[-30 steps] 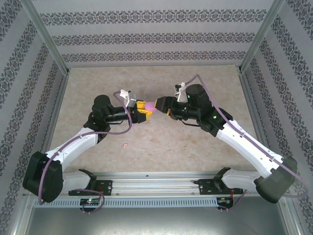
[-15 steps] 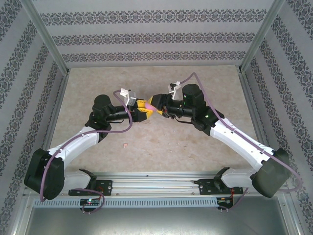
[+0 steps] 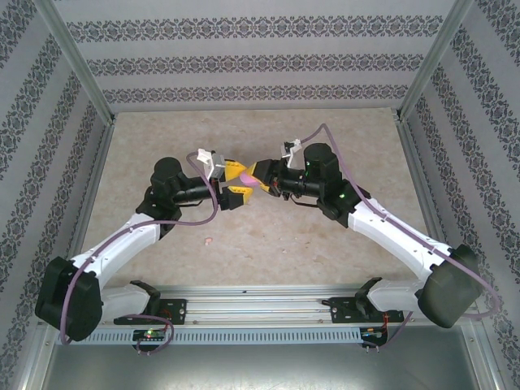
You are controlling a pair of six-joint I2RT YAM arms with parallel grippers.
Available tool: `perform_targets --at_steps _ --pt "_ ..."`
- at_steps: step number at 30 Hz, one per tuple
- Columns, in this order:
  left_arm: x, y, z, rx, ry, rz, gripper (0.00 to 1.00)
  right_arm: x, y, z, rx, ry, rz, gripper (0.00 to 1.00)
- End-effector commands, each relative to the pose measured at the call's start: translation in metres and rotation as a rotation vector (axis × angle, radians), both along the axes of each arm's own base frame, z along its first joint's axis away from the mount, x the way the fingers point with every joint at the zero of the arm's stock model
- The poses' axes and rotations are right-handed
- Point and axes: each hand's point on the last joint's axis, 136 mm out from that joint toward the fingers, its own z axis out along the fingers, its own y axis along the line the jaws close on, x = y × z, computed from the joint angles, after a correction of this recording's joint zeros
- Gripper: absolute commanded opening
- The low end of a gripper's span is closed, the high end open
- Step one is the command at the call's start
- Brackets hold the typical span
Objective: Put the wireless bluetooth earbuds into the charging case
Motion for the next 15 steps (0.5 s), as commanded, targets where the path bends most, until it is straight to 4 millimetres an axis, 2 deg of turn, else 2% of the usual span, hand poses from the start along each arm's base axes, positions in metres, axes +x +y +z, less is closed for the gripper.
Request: perform_targets --at_steps 1,5,10,13,15 --pt "-0.003 0.004 0.003 0.056 -0.054 0.025 0.77 0.012 -0.009 0.009 0.036 -0.034 -0.027 0.17" --pt "0.002 0.011 -0.004 0.104 -0.054 0.090 0.83 0.030 -0.031 -0.012 -0.029 -0.006 -0.051 0.17" --pt "0.016 0.021 -0.021 0.180 0.016 0.193 0.83 0.067 -0.069 -0.056 -0.124 0.042 -0.118 0.17" --pt "0.028 0.032 -0.035 0.194 0.096 0.284 0.82 0.090 -0.083 -0.082 -0.177 0.065 -0.140 0.18" --pt "0.037 0.040 -0.043 0.197 0.157 0.358 0.81 0.103 -0.083 -0.101 -0.226 0.083 -0.130 0.20"
